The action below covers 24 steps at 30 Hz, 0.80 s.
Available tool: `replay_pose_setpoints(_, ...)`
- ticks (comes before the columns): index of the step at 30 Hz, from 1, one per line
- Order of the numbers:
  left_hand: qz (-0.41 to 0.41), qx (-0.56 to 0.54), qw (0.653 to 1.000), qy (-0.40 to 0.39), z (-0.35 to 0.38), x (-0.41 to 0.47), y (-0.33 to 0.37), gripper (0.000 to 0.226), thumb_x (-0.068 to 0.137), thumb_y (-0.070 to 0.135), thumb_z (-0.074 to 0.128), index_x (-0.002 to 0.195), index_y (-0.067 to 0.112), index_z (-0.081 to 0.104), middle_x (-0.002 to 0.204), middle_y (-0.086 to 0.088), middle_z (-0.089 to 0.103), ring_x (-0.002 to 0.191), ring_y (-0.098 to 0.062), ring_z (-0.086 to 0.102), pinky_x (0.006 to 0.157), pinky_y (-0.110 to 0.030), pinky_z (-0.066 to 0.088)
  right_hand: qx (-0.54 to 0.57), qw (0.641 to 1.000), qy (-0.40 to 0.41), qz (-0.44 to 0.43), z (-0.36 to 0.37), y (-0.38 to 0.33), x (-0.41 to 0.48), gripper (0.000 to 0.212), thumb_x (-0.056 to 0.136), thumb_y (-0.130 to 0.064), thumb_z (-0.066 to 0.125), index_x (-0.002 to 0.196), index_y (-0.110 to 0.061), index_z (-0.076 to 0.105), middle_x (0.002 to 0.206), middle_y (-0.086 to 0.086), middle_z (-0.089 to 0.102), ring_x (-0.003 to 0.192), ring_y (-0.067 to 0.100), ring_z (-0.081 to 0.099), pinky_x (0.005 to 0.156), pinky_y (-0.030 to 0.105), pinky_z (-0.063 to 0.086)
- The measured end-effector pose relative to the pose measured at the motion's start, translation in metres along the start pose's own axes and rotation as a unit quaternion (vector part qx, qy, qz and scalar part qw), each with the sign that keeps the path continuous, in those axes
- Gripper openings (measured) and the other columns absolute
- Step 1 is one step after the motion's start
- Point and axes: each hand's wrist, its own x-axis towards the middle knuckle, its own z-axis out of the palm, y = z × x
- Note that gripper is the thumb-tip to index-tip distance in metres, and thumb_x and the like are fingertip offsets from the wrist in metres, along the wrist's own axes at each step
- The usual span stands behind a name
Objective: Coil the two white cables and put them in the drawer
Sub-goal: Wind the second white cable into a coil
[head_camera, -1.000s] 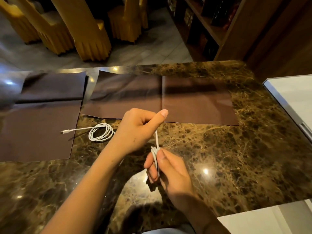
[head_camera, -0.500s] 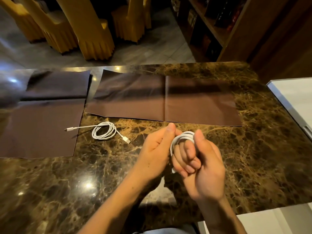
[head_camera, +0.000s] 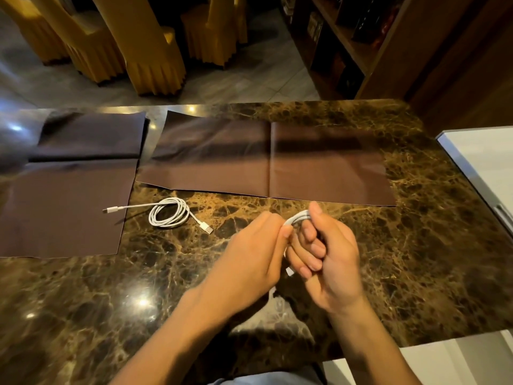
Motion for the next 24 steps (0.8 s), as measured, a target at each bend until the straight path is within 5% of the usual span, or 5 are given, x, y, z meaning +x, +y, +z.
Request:
replay_pose_setpoints(6, -0.020, 0.058, 0.998, -0.034, -0.019, 0.001, -0.015, 0.027, 0.104, 0.038, 0.028, 0.084, 0.026, 0.041, 0.075, 0.014, 0.042, 0.064, -0.006, 0.044, 0.062, -0.021, 0.034, -0.127, 0.990, 0.022, 0.052, -0.005, -0.005, 0.013, 0.033, 0.096, -0.028, 0.058, 0.072, -0.006, 0.062, 0.052, 0.004, 0.042, 0.043, 0.016, 0.052, 0.060, 0.040, 0.047)
replay_pose_setpoints(12, -0.099, -0.230, 0.964, -0.094, -0.022, -0.003, -0.014, 0.034, 0.106, 0.029, 0.037, 0.084, 0.013, 0.057, 0.079, 0.010, 0.065, 0.075, -0.009, 0.061, 0.073, -0.029, 0.050, -0.098, 0.988, -0.004, 0.122, 0.000, -0.004, 0.019, 0.045, 0.097, -0.034, 0.060, 0.059, -0.009, 0.057, 0.046, 0.002, 0.035, 0.040, 0.014, 0.034, 0.047, 0.027, 0.032)
replay_pose_setpoints(16, -0.167, -0.379, 0.904, -0.105, -0.018, -0.005, -0.015, 0.034, 0.106, 0.030, 0.036, 0.078, 0.020, 0.054, 0.056, 0.004, 0.045, 0.051, -0.014, 0.040, 0.051, -0.024, 0.038, 0.021, 0.988, 0.013, 0.155, -0.003, 0.007, 0.021, 0.041, 0.097, -0.033, 0.061, 0.064, -0.011, 0.048, 0.047, -0.003, 0.032, 0.036, 0.006, 0.029, 0.041, 0.022, 0.024)
replay_pose_setpoints(20, -0.161, -0.315, 0.934, -0.052, -0.011, -0.007, -0.017, 0.029, 0.104, 0.031, 0.043, 0.085, 0.020, 0.063, 0.066, 0.009, 0.060, 0.060, -0.003, 0.054, 0.060, -0.017, 0.045, 0.083, 0.981, 0.051, 0.165, -0.006, 0.011, 0.021, 0.040, 0.096, -0.032, 0.060, 0.064, -0.012, 0.044, 0.044, -0.004, 0.030, 0.030, 0.004, 0.026, 0.030, 0.017, 0.025)
replay_pose_setpoints(24, -0.177, -0.233, 0.956, -0.023, -0.015, -0.025, -0.034, 0.022, 0.103, 0.025, 0.050, 0.110, 0.024, 0.070, 0.089, 0.003, 0.069, 0.077, -0.014, 0.066, 0.072, -0.035, 0.056, 0.079, 0.982, 0.082, 0.148, -0.014, 0.007, 0.022, 0.039, 0.093, -0.034, 0.061, 0.065, -0.013, 0.044, 0.045, -0.005, 0.030, 0.029, 0.004, 0.023, 0.028, 0.018, 0.020)
